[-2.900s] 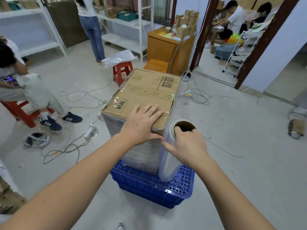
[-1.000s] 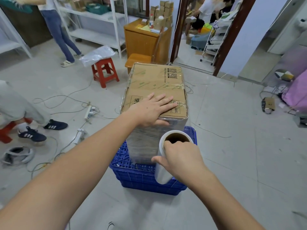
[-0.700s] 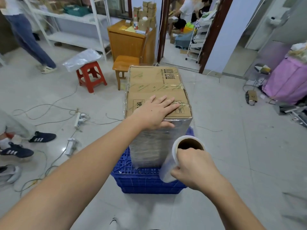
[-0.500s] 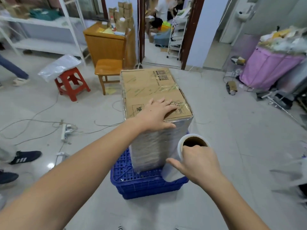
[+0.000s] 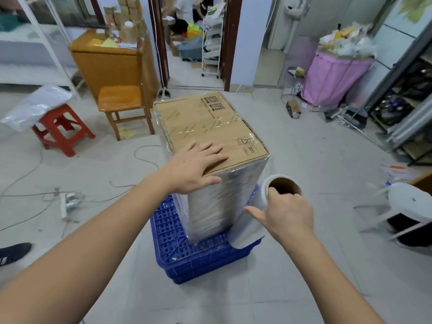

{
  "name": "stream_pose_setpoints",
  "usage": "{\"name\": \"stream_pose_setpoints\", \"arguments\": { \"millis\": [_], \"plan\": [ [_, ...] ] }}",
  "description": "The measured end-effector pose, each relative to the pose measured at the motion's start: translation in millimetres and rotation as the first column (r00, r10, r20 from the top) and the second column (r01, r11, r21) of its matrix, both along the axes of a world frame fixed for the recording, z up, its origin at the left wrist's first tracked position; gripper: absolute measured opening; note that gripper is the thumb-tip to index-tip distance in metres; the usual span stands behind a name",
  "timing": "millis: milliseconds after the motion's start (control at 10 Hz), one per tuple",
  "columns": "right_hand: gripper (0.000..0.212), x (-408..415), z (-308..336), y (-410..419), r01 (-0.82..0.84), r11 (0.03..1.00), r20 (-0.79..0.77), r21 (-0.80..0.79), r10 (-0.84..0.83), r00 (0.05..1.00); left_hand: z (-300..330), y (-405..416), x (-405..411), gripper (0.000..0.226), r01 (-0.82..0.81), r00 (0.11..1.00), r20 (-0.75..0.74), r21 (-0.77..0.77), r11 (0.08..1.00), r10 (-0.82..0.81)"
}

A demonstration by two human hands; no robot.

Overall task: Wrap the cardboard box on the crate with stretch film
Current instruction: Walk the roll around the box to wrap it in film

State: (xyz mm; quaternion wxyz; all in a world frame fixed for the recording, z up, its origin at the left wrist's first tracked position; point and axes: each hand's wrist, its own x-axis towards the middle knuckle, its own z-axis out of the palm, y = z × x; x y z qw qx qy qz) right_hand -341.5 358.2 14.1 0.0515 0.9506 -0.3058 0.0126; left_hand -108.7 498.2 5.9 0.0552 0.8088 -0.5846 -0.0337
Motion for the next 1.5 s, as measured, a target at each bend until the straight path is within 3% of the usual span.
{"name": "stream_pose_setpoints", "arguments": {
  "millis": [300,500,700,1000,1200,1300,1500],
  "plan": [
    [0.057,-6,6,-10,-0.272,0.962,0.037,0.002,0.271,0.962,3,-3,-13,0.063,-0.130,0.984,-0.133,-0.068,0.989,0.120],
    [0.067,-24,-17,17,-0.621,0.781,0.188,-0.072,0.622,0.760,7,-28,-30,0.059,-0.158,0.981,-0.126,-0.086,0.984,0.147],
    [0.060,-18,-16,34,-0.748,0.658,0.336,-0.092,0.727,0.599,2,-12,-26,0.059,-0.187,0.976,-0.130,-0.078,0.979,0.176],
    [0.039,7,-31,50,-0.850,0.525,0.200,-0.042,0.838,0.508,4,-6,-32,0.058,-0.190,0.976,-0.128,-0.091,0.978,0.178],
    [0.054,5,-17,57,-0.816,0.578,0.162,-0.023,0.807,0.568,5,-6,-31,0.058,-0.188,0.977,-0.116,-0.099,0.977,0.176],
    [0.047,1,-12,64,-0.787,0.617,0.103,-0.008,0.783,0.613,4,-6,-30,0.058,-0.178,0.979,-0.118,-0.111,0.978,0.165],
    [0.044,-1,-16,102,-0.547,0.837,0.012,-0.006,0.547,0.837,-3,-8,-24,0.059,-0.140,0.989,-0.072,-0.136,0.981,0.131]
  ]
}}
